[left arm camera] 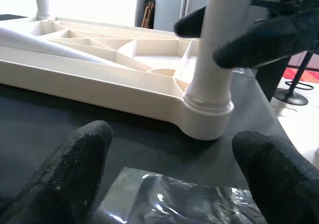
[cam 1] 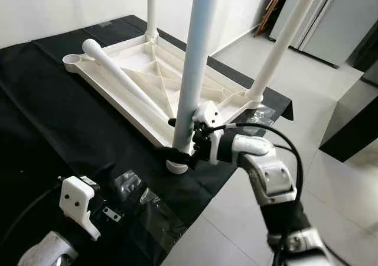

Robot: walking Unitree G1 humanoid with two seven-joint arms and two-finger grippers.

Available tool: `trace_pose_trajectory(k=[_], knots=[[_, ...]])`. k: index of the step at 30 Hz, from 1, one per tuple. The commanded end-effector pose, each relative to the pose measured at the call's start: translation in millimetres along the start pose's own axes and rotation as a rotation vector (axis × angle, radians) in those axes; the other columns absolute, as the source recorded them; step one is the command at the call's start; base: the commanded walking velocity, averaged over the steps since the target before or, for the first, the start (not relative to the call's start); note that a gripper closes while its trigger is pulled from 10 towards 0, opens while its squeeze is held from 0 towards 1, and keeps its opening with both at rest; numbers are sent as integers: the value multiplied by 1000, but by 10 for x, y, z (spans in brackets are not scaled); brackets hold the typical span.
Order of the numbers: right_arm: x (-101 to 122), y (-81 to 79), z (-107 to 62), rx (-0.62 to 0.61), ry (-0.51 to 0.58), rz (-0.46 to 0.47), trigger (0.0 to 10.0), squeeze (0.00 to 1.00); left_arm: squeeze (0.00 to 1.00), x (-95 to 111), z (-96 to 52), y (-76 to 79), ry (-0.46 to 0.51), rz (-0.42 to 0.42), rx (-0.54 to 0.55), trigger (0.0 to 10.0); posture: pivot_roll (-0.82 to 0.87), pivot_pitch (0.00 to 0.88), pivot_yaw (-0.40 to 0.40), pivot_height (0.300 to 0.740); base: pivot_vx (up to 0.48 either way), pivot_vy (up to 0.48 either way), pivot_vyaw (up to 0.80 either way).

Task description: Building children table

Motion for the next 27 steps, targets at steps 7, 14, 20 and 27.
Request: trace_pose_trajectory(k=[7,14,20,27], knots=[[93,250,63,140,31,-101,10000,0,0,2,-47,80,-3,-15,-4,10000,38,175,-143,740,0,0,0],[221,446,39,151,47,-102,10000,0,0,10,-77,109,-12,-16,-7,10000,49,190,-143,740,0,0,0],[223,478,-19,228,52,-99,0,0,0,16,-85,124,-14,-16,-5,10000,50,196,-143,740,0,0,0],[177,486,-135,260,53,-95,0,0,0,12,-69,124,-15,-18,-5,10000,33,188,-139,740,0,0,0]])
Point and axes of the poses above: a point about 5 cm out from each wrist's last joint towards the gripper, its own z axis pointing out of the wrist towards the gripper, its own x axis along the axis of the wrist's last joint, y = z × x, the point moved 2 cm from there along z, pointing out of the wrist towards the gripper, and after that the axes turned 13 degrees about -z, right-handed, at the moved point
